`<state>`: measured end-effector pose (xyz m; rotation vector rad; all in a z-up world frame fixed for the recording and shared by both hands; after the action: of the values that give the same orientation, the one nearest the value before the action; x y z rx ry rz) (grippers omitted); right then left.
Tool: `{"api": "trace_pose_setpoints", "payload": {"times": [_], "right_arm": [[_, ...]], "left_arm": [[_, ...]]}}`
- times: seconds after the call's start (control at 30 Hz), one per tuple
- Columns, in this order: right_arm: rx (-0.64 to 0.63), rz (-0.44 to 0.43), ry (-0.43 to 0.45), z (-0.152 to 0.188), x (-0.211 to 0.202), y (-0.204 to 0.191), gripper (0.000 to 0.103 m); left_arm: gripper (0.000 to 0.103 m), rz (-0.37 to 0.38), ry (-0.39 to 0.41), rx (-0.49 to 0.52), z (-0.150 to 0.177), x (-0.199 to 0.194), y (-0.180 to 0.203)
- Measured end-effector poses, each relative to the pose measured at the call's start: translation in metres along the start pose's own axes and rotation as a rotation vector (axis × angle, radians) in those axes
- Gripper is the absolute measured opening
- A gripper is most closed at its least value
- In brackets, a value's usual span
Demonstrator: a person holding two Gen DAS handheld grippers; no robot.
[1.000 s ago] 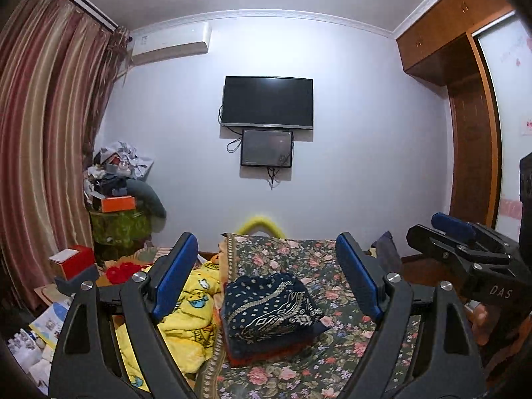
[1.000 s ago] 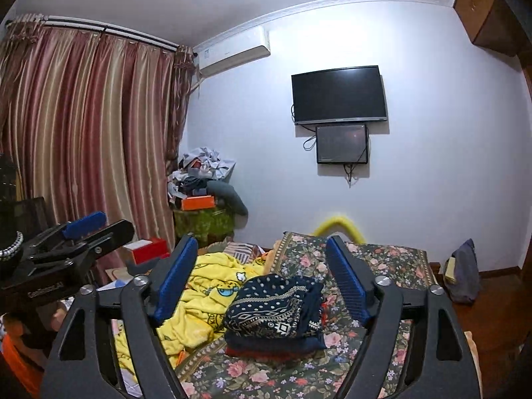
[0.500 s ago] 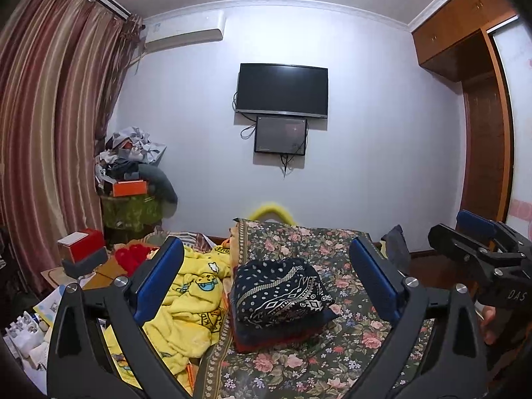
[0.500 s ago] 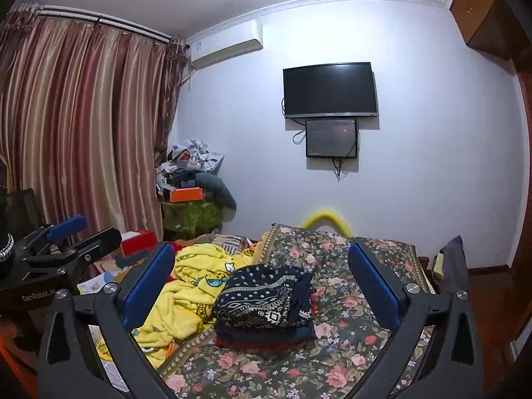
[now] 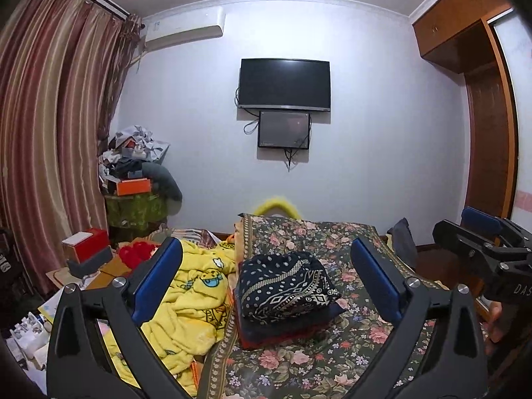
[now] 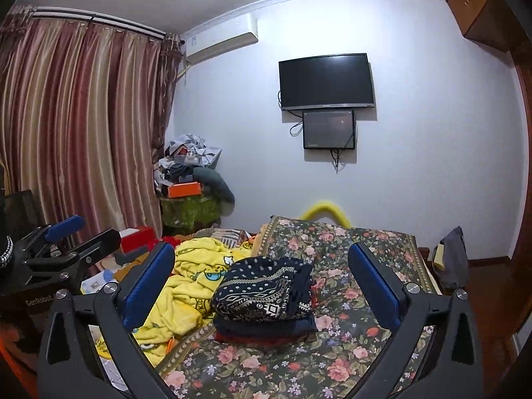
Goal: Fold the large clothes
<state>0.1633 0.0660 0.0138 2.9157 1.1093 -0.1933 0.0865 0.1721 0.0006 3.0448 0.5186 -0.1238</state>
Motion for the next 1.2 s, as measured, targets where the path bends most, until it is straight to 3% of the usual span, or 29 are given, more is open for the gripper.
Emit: {"api": "trace_pose_setpoints", "payload": {"times": [1.2], "right_arm": [[0.035, -0.002, -0.028, 0.005, 0.000, 0.012, 0.103]], "left_arm": [[0.102, 0.061, -0.053, -0.029, 0.006, 0.012, 0.000]]}}
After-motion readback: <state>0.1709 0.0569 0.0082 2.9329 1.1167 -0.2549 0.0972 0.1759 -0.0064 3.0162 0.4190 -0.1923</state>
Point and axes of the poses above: each gripper's, at about its wrist camera, not at the fingertips, and x roughly the way its jaws point, y to its right, z to its underside, the point moved 3 cm from there along x, roughly the way its jaws point, and after that the axes turned 4 degrees about y, right-handed, at the moved point
